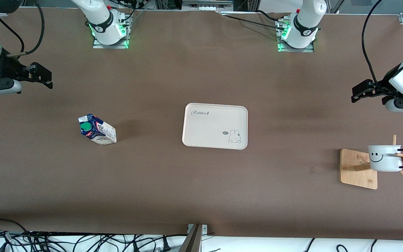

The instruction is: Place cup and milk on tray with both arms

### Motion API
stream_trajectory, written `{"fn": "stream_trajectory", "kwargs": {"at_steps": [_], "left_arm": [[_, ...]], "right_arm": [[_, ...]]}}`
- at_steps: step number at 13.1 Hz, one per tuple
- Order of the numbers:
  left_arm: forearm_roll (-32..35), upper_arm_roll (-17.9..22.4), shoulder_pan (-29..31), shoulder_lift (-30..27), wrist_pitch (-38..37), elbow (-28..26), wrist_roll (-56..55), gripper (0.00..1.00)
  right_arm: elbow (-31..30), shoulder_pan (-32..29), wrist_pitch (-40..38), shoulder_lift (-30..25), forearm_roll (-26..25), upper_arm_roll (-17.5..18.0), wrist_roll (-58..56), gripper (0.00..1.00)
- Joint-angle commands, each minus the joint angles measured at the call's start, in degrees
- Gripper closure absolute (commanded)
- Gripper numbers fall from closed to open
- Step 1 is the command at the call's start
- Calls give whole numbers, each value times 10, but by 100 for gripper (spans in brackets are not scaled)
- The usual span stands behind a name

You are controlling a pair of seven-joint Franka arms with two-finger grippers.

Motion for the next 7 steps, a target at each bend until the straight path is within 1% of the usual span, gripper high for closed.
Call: {"fn": "stream_trajectory", "kwargs": {"at_steps": [1, 4, 7], "left_arm": [[1, 1, 0, 12, -14, 22, -1, 0], [0, 3, -1, 20, -29, 38, -1, 0], [1, 3, -2, 26, -30, 41, -3, 0]], "right_arm": [[12, -4, -11, 4, 0, 3, 4, 0], [12, -4, -11, 5, 0, 3, 6, 0], [12, -4, -11, 5, 0, 3, 6, 0]]}}
